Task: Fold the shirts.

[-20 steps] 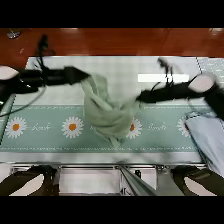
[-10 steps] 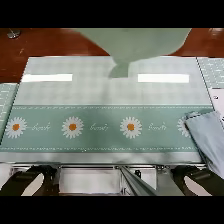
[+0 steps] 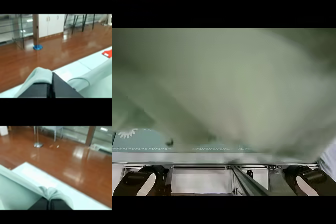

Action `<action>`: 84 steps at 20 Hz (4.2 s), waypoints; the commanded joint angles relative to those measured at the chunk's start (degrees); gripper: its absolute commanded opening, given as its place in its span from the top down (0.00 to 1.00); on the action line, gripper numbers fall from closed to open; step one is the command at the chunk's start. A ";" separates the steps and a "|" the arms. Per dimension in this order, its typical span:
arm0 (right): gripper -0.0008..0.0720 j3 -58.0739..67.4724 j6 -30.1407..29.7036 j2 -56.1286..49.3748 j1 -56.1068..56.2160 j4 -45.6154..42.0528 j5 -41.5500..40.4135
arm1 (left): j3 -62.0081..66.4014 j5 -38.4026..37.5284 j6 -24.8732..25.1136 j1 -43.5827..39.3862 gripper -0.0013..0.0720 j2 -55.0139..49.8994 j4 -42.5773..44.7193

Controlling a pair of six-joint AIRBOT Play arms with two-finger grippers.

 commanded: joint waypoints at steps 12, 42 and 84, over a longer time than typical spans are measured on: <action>0.95 -47.45 2.84 -18.23 -0.07 -6.25 -27.61 | -31.63 14.60 -0.66 -0.04 0.94 -20.22 0.63; 0.13 -86.29 -10.97 -13.46 -26.75 15.67 -27.02 | -85.07 12.07 7.08 -4.04 0.03 -27.12 -20.55; 0.95 8.04 -1.60 -1.42 -5.05 0.09 -1.51 | 10.05 7.80 -0.22 3.72 0.94 -2.38 7.37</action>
